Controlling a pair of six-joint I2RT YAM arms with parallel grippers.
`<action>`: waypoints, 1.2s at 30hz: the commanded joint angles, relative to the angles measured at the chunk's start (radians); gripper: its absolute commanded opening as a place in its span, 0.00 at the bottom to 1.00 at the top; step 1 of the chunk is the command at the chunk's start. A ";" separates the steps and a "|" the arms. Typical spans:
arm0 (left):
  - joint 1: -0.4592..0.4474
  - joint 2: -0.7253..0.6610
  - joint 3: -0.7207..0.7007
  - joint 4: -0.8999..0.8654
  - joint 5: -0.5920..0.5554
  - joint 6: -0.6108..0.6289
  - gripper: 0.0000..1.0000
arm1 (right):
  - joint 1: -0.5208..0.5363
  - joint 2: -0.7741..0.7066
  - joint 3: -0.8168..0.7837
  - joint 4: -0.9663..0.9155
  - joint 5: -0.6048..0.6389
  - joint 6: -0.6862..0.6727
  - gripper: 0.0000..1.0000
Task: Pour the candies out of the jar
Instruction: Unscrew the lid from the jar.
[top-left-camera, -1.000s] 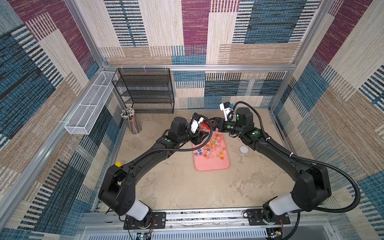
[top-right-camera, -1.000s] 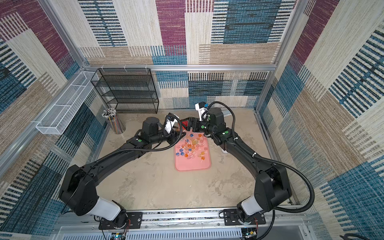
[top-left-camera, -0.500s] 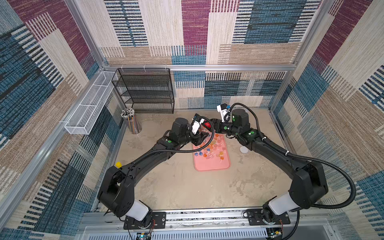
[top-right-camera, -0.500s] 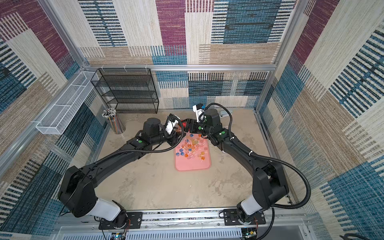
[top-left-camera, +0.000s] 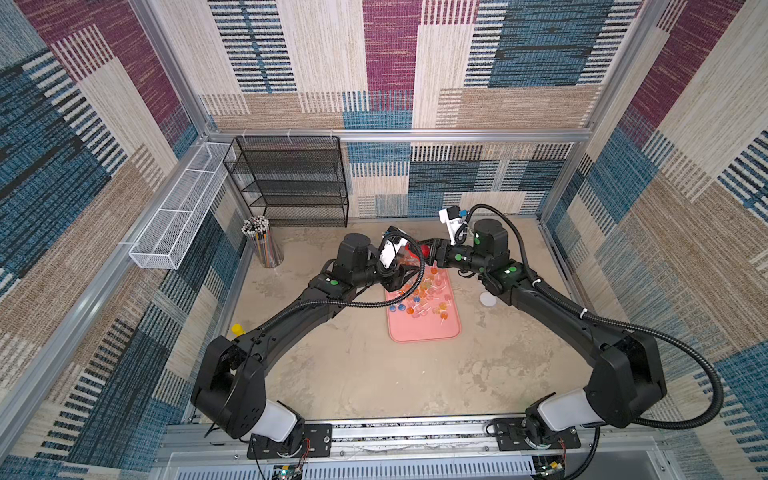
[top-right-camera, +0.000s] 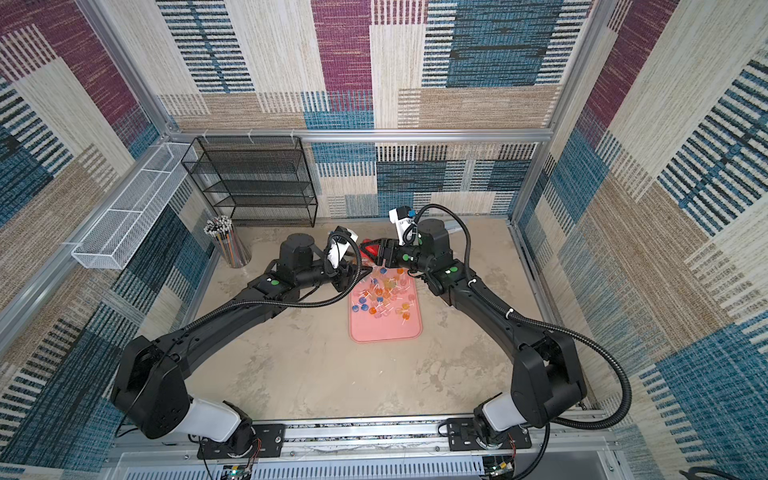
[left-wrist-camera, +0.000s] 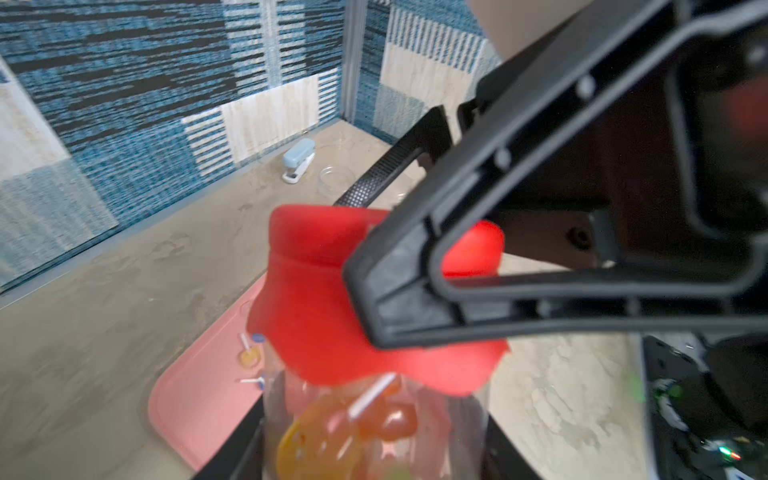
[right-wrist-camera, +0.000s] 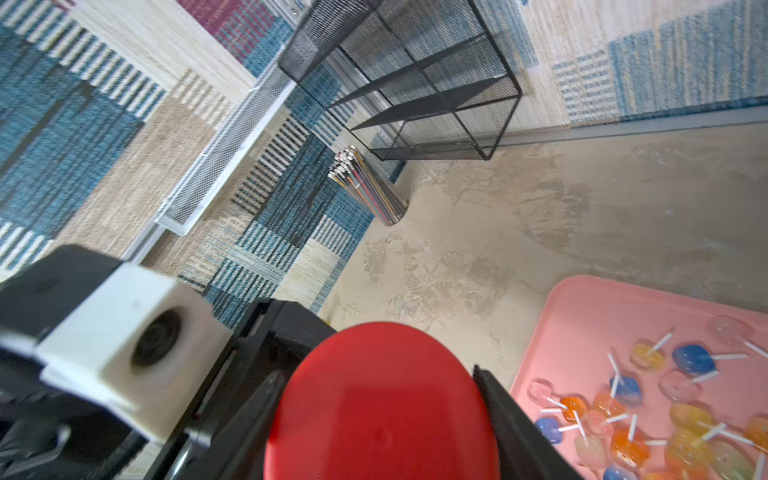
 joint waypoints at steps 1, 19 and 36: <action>0.029 -0.008 0.017 0.087 0.260 -0.069 0.00 | -0.016 -0.042 -0.002 0.146 -0.221 -0.069 0.46; 0.036 0.017 0.075 0.016 0.390 -0.078 0.00 | -0.023 -0.096 0.025 0.053 -0.260 -0.166 0.59; -0.006 -0.040 0.008 -0.018 -0.181 -0.007 0.00 | -0.020 -0.040 0.073 -0.034 0.093 -0.023 0.97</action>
